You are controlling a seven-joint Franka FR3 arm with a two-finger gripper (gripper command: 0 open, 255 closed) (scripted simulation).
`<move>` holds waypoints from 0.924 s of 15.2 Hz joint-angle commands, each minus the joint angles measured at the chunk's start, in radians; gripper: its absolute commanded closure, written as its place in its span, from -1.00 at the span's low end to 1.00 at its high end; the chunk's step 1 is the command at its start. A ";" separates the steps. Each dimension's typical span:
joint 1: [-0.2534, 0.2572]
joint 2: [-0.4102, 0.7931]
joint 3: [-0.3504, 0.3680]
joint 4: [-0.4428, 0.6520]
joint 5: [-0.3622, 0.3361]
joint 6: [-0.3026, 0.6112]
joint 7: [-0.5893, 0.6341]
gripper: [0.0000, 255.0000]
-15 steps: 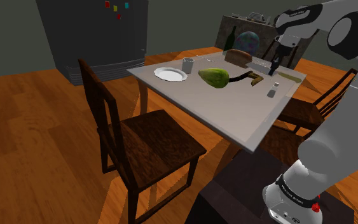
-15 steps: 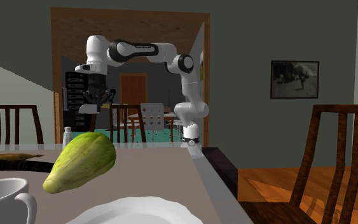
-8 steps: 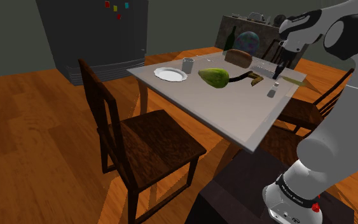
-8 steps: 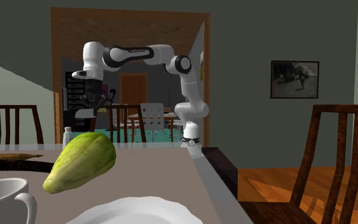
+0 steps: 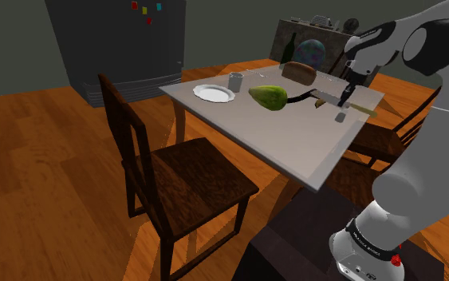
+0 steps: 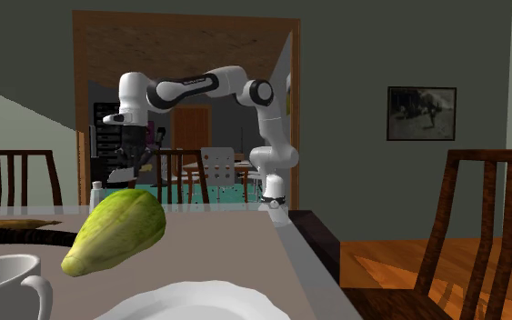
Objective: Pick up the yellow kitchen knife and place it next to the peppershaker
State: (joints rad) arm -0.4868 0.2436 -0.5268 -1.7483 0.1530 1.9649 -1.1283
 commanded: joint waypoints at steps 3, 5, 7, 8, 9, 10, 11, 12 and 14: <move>-0.001 0.014 0.003 -0.038 0.010 0.050 -0.008 1.00; -0.002 0.023 0.005 -0.054 0.017 0.074 -0.012 1.00; -0.004 0.033 0.008 -0.069 0.023 0.097 -0.017 1.00; -0.005 0.038 0.009 -0.076 0.027 0.109 -0.020 1.00; -0.005 0.044 0.010 -0.083 0.031 0.121 -0.022 1.00; -0.006 0.049 0.012 -0.090 0.035 0.132 -0.025 1.00; -0.007 0.055 0.013 -0.097 0.039 0.144 -0.028 1.00; -0.008 0.061 0.015 -0.103 0.043 0.155 -0.030 1.00; -0.011 0.073 0.018 -0.115 0.052 0.178 -0.036 1.00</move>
State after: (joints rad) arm -0.4962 0.3066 -0.5117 -1.8612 0.1982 2.1308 -1.1621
